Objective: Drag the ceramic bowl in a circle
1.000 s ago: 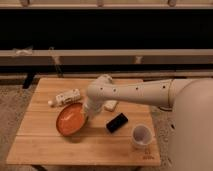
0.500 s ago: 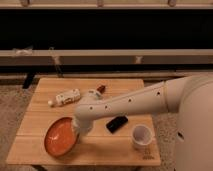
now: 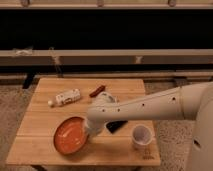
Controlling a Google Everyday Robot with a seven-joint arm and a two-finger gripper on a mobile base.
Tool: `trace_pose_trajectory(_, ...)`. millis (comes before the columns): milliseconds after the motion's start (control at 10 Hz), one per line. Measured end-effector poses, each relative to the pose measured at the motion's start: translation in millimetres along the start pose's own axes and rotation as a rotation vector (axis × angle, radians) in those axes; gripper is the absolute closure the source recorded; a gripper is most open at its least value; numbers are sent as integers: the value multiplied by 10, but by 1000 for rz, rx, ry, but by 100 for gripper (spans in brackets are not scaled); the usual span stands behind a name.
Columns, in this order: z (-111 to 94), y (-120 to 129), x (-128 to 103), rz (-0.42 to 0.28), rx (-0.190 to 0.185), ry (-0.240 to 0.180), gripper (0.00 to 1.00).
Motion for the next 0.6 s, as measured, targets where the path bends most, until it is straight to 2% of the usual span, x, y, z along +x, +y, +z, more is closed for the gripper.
trace_pose_trajectory(300, -139, 354, 619, 89, -14, 35, 100)
trace_pose_trajectory(400, -204, 476, 895, 128, -23, 53, 100)
trace_pose_trajectory(500, -242, 559, 1137, 153, -30, 63, 100)
trace_pose_trajectory(600, -252, 571, 1267, 159, -34, 67, 100)
